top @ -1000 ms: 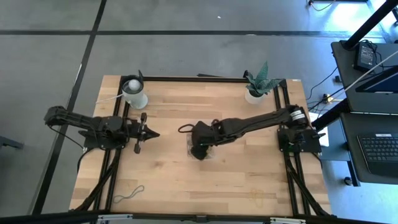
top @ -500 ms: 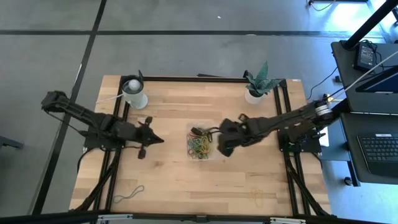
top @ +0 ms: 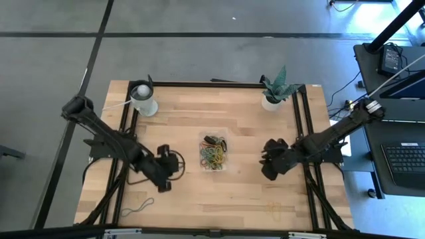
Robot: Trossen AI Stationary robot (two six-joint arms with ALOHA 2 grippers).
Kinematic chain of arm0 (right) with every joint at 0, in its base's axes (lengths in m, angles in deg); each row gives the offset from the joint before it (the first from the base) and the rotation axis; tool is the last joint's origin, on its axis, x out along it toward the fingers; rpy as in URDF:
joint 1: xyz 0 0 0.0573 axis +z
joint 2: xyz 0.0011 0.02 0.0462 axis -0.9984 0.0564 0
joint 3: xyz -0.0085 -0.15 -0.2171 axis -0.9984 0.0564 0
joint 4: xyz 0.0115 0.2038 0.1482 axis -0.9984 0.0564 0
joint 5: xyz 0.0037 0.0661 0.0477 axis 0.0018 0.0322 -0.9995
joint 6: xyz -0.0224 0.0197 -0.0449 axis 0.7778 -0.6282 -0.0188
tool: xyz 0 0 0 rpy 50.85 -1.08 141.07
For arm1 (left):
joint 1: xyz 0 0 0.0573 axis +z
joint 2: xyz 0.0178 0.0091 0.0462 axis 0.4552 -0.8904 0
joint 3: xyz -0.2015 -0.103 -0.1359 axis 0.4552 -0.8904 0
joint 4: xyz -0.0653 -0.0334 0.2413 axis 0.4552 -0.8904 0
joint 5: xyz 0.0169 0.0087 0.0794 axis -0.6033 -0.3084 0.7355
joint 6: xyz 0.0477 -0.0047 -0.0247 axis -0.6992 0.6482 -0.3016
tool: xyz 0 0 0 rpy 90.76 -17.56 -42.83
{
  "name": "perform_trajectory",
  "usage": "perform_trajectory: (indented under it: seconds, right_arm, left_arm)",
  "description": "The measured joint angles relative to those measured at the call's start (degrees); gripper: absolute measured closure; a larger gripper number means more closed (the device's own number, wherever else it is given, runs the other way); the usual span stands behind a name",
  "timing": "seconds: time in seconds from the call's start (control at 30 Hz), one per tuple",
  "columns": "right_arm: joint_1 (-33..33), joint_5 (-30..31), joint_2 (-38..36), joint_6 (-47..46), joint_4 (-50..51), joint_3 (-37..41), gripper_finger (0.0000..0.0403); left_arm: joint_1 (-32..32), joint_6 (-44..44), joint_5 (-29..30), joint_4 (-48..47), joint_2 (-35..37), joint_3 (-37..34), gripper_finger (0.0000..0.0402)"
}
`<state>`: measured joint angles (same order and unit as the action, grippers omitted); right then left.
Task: Pick and place rubber bands into bin
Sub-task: Put the blue rubber band into the transparent bin
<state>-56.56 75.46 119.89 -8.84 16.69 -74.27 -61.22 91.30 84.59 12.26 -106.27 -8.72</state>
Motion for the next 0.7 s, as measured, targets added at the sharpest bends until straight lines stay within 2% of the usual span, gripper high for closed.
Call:
perform_trajectory:
  seconds: [0.07, 0.17, 0.3, 0.57, 0.7]
  right_arm:
    - [0.6, -1.3, -1.3, -2.1, -0.2, 2.3, 0.0273]
    - [1.0, -2.8, -2.4, -2.8, -0.4, 4.2, 0.0273]
    - [1.0, -3.0, -2.5, -1.4, -0.5, 5.8, 0.0273]
    - [1.0, -3.4, -2.5, 1.6, -2.8, 5.9, 0.0273]
    - [1.0, -3.6, -2.5, 1.6, -3.9, 5.9, 0.0273]
  left_arm:
    - [-2.0, 6.5, -1.4, -4.7, -3.3, 3.3, 0.04]
    - [-4.9, 21.1, -3.8, -10.8, -7.6, 6.6, 0.04]
    - [-8.8, 39.0, -9.1, -12.3, -11.5, 7.7, 0.04]
    - [-17.9, 59.9, -24.1, -12.7, -18.5, 7.7, 0.04]
    - [-22.4, 68.2, -29.0, -12.6, -20.9, 7.7, 0.0389]
